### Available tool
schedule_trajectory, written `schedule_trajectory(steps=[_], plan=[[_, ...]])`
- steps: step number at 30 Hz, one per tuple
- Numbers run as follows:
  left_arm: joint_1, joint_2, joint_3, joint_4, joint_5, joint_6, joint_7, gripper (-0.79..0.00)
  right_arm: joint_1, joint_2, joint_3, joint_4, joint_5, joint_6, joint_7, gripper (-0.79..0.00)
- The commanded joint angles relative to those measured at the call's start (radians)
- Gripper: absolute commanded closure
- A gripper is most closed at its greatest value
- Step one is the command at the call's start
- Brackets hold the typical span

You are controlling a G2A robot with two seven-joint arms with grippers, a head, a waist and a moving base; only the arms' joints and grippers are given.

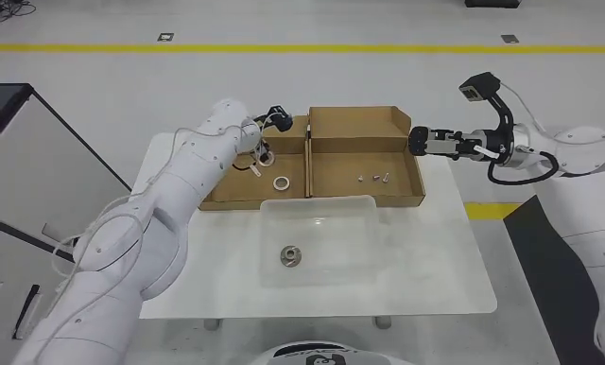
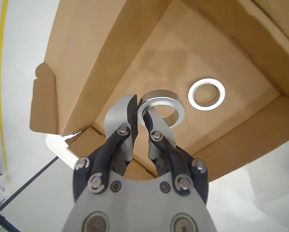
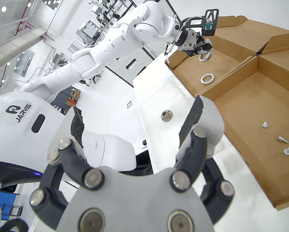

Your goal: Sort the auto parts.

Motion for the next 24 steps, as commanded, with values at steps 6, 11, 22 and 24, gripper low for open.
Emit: schedule_trajectory(steps=[6, 11, 22, 24], plan=[[0.002, -0.036, 0.024, 0.095, 0.035, -0.017, 0.013, 0.0, 0.0, 0.0, 0.0, 0.0, 0.0, 0.0, 0.0, -0.785], [0.007, -0.053, 0.03, 0.144, 0.047, -0.028, 0.03, 0.0, 0.0, 0.0, 0.0, 0.0, 0.0, 0.0, 0.0, -0.785], [0.016, -0.078, 0.025, 0.21, 0.043, -0.059, 0.049, -0.234, 0.0, 0.0, 0.0, 0.0, 0.0, 0.0, 0.0, -0.785], [0.015, -0.081, 0.022, 0.218, 0.039, -0.067, 0.055, -0.363, 0.0, 0.0, 0.0, 0.0, 0.0, 0.0, 0.0, -0.785]])
